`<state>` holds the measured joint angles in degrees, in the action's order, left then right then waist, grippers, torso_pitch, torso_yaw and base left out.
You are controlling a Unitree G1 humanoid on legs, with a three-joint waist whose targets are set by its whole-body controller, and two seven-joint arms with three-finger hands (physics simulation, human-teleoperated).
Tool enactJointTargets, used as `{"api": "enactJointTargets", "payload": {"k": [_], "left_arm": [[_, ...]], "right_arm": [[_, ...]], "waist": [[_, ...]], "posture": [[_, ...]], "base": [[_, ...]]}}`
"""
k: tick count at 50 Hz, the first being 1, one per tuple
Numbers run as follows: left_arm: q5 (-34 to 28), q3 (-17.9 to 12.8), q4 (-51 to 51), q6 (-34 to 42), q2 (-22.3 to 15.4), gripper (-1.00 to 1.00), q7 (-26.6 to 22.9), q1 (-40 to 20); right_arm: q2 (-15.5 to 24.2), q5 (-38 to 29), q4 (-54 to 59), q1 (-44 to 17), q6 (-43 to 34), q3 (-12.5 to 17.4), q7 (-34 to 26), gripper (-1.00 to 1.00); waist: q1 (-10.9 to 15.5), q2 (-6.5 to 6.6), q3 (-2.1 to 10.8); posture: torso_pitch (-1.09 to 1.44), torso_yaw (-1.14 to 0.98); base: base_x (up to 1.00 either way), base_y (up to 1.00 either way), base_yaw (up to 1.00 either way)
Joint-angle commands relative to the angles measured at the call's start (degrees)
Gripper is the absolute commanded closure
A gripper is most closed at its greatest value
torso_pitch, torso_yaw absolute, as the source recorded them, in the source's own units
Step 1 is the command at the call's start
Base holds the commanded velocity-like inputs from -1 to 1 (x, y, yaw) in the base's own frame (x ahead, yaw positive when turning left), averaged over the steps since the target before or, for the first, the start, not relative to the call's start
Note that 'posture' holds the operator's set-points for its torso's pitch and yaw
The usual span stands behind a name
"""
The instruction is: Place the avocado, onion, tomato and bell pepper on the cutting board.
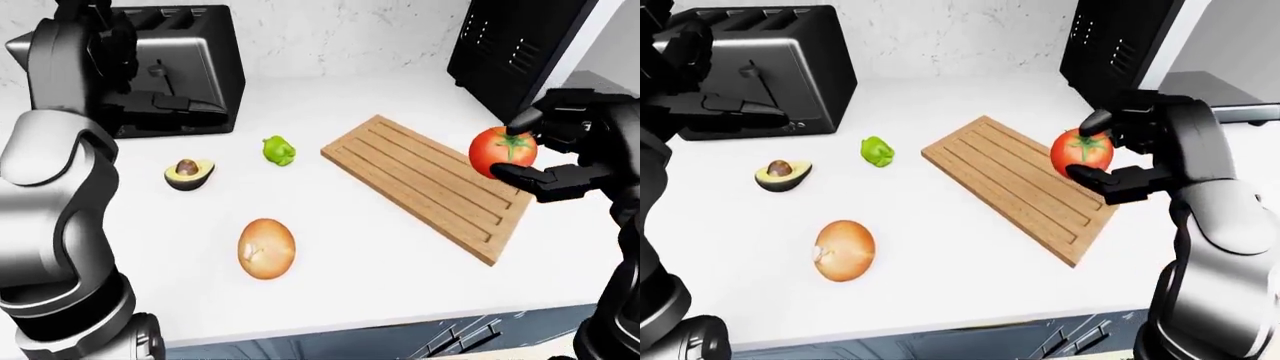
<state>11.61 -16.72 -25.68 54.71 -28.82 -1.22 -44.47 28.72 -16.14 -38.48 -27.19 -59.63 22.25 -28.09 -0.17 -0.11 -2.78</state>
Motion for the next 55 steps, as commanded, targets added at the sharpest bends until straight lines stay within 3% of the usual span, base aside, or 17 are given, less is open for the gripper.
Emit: {"api": "enactJointTargets", "payload": {"k": [1, 10, 30, 49, 55], "left_arm": [[-0.17, -0.5, -1.13, -1.57, -0.8, -1.0, 0.18, -1.77], [-0.5, -0.32, -0.96, -1.77, -0.82, -1.0, -0.12, -1.65], [-0.63, -0.76, -1.46, -1.57, -0.85, -1.0, -0.27, -1.01], [-0.75, -0.82, -1.24, -1.07, -1.28, -1.0, -0.63, -1.75], [-0.89, -0.69, -0.6, -1.36, -1.33, -1.0, -0.47, -1.97]], "right_arm": [[0.5, 0.18, -0.98, -0.95, 3.0, 0.53, 1.84, 0.52], [-0.51, -1.18, 1.38, 1.89, 6.68, -0.13, 3.89, 0.52], [-2.44, -2.06, 3.55, 5.27, 10.17, 1.44, 6.71, 0.47], [-2.06, -3.15, 0.77, 6.88, 8.48, 2.56, 4.28, -0.11], [-2.85, -3.18, 2.02, 6.19, 9.26, 1.54, 4.79, -0.18]], "waist": [[0.1, -0.13, 1.33], [0.1, -0.27, 1.34], [0.21, -0.25, 1.63], [0.25, -0.34, 1.53], [0.16, -0.4, 1.53]], "posture": [[0.0, 0.0], [0.0, 0.0], [0.0, 0.0], [0.0, 0.0], [0.0, 0.0]], "base": [[0.0, 0.0, 0.0], [0.0, 0.0, 0.0], [0.0, 0.0, 0.0], [0.0, 0.0, 0.0], [0.0, 0.0, 0.0]]}}
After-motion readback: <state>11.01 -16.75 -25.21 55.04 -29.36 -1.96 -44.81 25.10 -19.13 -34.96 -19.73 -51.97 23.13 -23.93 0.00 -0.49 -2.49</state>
